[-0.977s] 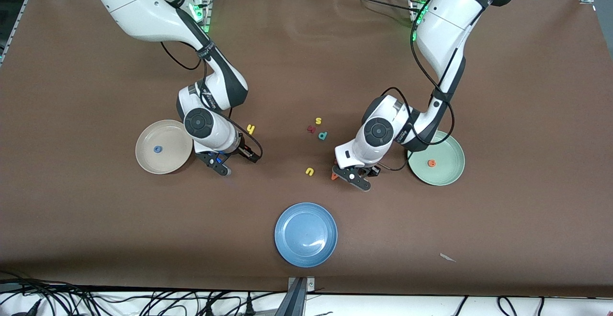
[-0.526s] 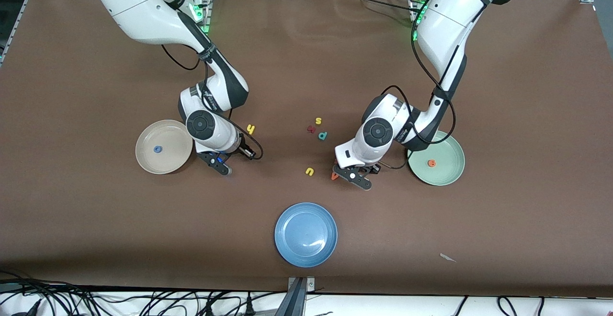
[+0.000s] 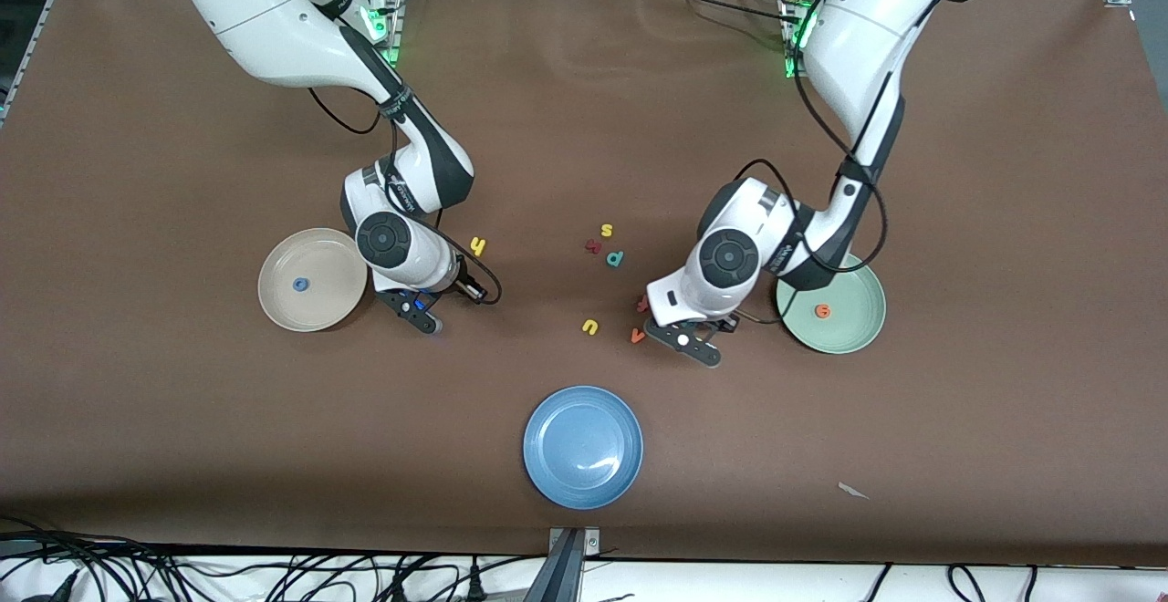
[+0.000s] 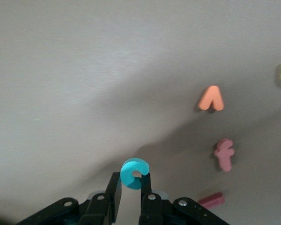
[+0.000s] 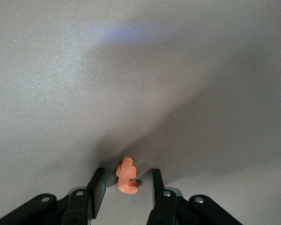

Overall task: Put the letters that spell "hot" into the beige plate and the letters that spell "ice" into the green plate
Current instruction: 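Carry the t to the beige plate while the left gripper carries the c, then release the t and reach the yellow h while the left gripper drops c, then grasp the yellow h with the right gripper while the left gripper grasps pink i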

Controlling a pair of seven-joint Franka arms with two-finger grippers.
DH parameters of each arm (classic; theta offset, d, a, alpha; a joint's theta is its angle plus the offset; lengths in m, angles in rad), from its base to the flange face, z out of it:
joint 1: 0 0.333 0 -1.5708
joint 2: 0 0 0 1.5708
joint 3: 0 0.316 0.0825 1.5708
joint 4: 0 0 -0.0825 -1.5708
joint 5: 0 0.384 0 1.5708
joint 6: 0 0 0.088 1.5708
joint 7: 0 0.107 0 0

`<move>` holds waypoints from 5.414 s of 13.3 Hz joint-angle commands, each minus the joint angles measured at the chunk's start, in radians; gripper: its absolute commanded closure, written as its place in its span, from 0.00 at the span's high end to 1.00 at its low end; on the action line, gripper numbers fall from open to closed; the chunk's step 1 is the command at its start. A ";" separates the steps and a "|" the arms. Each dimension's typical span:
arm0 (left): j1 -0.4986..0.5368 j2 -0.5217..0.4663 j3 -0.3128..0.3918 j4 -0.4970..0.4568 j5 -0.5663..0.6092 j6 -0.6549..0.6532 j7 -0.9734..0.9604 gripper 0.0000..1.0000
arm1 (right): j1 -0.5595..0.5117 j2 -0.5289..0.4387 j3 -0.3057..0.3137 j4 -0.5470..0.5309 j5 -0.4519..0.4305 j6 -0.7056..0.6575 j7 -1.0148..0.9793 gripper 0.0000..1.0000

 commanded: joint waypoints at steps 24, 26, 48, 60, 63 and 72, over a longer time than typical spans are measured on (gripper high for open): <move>0.061 -0.017 0.077 -0.137 -0.210 0.160 0.463 0.98 | -0.023 -0.165 -0.354 -0.144 0.041 -0.275 -0.704 0.06; 0.058 -0.015 0.077 -0.160 -0.206 0.193 0.464 0.90 | -0.023 -0.166 -0.357 -0.143 0.041 -0.276 -0.718 0.84; 0.120 -0.114 0.108 -0.124 -0.064 -0.042 0.524 0.12 | 0.194 -0.113 -0.127 -0.131 0.085 -0.031 -0.060 0.98; 0.138 -0.149 0.143 -0.256 -0.085 -0.025 0.567 1.00 | 0.194 -0.176 -0.114 -0.267 0.085 0.081 -0.060 0.71; 0.138 -0.182 0.125 -0.230 -0.087 -0.069 0.556 1.00 | 0.194 -0.176 -0.114 -0.268 0.085 0.083 -0.060 0.50; 0.089 -0.169 -0.047 -0.204 -0.081 -0.050 0.268 1.00 | 0.194 -0.169 -0.114 -0.268 0.085 0.100 -0.060 0.37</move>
